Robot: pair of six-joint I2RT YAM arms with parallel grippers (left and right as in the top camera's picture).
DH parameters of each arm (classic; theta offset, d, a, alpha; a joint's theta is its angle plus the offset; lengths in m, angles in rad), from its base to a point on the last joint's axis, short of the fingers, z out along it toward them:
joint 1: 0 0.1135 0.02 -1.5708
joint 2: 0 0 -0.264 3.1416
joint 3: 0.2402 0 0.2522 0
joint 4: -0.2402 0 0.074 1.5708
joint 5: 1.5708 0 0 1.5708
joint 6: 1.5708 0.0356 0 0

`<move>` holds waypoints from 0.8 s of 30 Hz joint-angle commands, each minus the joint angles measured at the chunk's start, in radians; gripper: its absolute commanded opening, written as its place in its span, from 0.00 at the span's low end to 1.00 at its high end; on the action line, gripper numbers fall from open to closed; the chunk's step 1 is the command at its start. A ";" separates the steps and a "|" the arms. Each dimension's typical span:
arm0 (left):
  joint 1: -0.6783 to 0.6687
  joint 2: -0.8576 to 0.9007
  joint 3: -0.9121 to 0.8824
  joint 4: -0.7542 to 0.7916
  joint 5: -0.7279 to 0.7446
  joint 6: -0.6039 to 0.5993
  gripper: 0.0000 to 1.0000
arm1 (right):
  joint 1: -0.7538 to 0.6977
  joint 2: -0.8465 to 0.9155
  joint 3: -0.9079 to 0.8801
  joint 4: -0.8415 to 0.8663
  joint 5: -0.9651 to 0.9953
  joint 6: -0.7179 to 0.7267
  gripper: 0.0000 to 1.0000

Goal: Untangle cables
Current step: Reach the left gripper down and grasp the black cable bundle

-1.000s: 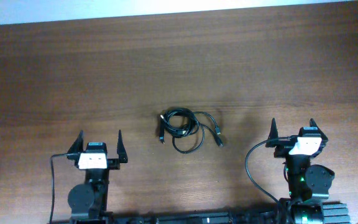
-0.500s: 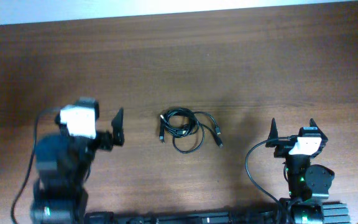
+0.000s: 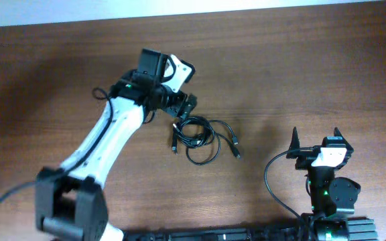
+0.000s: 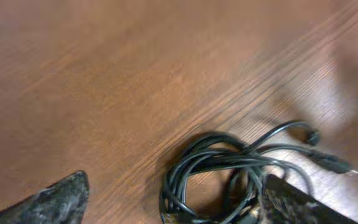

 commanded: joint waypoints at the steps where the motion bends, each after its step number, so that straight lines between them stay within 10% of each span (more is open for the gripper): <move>1: 0.000 0.127 0.010 -0.002 0.004 0.170 0.77 | 0.007 -0.007 -0.007 -0.002 0.012 0.005 0.98; 8: -0.030 0.316 0.010 -0.014 0.005 0.222 0.61 | 0.007 -0.007 -0.007 -0.002 0.012 0.005 0.98; 14: -0.112 0.338 0.008 -0.018 -0.138 0.285 0.00 | 0.007 -0.007 -0.007 -0.002 0.012 0.005 0.98; 17: -0.104 0.337 0.010 -0.020 -0.358 -0.055 0.00 | 0.007 -0.007 -0.007 -0.002 0.012 0.005 0.99; 21: -0.088 0.326 0.018 -0.172 -0.272 -0.913 0.00 | 0.007 -0.007 -0.007 -0.003 0.012 0.005 0.99; 22: -0.088 0.326 0.018 -0.166 -0.225 -0.945 0.20 | 0.007 -0.007 -0.007 -0.003 0.012 0.005 0.99; 23: -0.088 0.326 0.023 -0.167 -0.193 -0.934 0.99 | 0.007 -0.007 -0.007 -0.003 0.012 0.005 0.98; 24: -0.085 0.326 0.032 -0.179 -0.194 -0.892 0.99 | 0.007 -0.007 -0.007 -0.003 0.012 0.005 0.98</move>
